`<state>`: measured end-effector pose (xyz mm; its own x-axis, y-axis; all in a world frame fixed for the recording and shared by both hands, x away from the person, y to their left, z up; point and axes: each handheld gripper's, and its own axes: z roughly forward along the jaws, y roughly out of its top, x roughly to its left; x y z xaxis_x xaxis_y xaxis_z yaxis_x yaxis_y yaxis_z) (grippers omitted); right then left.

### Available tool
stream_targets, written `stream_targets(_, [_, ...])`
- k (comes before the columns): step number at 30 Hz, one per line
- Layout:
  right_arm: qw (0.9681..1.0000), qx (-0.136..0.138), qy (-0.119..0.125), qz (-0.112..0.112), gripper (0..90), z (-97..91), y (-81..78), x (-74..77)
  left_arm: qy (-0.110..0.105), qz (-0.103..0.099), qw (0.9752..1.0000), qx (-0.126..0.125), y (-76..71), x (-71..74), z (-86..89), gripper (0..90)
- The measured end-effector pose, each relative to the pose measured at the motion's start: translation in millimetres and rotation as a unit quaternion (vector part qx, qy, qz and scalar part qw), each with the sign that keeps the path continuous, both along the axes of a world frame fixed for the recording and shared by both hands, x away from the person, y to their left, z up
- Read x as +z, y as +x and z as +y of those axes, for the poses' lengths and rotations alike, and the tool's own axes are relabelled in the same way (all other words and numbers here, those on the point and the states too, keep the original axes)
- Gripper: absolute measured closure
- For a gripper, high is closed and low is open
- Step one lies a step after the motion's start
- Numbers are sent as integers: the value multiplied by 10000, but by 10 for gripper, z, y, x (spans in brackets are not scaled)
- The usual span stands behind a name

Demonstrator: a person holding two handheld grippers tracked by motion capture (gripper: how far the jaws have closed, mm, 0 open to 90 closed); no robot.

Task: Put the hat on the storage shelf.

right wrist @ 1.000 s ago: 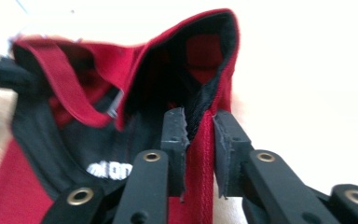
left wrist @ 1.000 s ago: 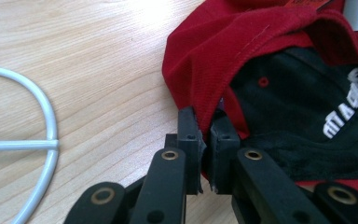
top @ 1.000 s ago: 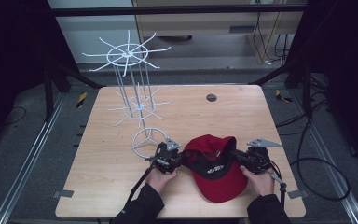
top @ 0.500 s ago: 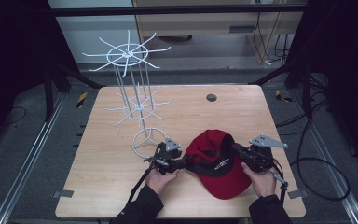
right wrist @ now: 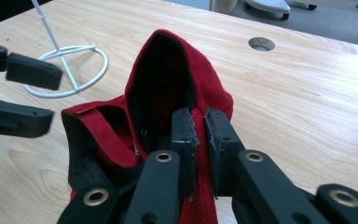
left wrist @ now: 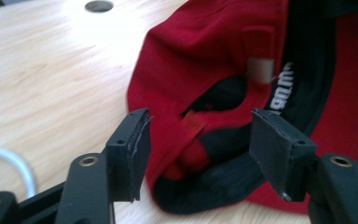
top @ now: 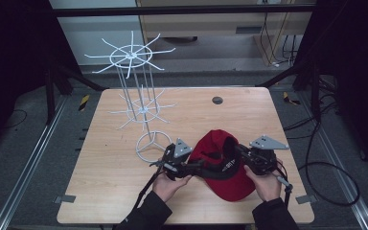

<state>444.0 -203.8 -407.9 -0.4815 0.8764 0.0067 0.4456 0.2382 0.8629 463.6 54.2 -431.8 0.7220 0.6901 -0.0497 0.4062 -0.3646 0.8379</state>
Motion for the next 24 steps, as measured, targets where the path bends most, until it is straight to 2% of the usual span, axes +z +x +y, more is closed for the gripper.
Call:
stream_targets(3, [10000, -6, -50, 3, 833, 12, -7, 13, -34, -72, 10000, -57, 15, 36, -115, 336])
stream_targets(7, [10000, 10, -78, -10, 833, 26, -8, 18, 36, -102, 9998, -171, 38, 62, -273, 309])
stream_targets(16, [9999, 65, -135, -27, 833, 54, -8, 34, 74, -127, 9998, -158, 162, 35, -530, 284])
stream_targets(20, [9998, 98, -139, -34, 833, 51, -11, 38, 102, -128, 9998, -149, 208, 11, -588, 340])
stream_targets(22, [9998, 141, -143, -54, 833, 53, -14, 42, 98, -112, 9998, -128, 229, 1, -598, 414])
stream_targets(24, [9997, 161, -161, -52, 833, 53, -18, 44, 8, 36, 9998, -191, 254, 6, -583, 489])
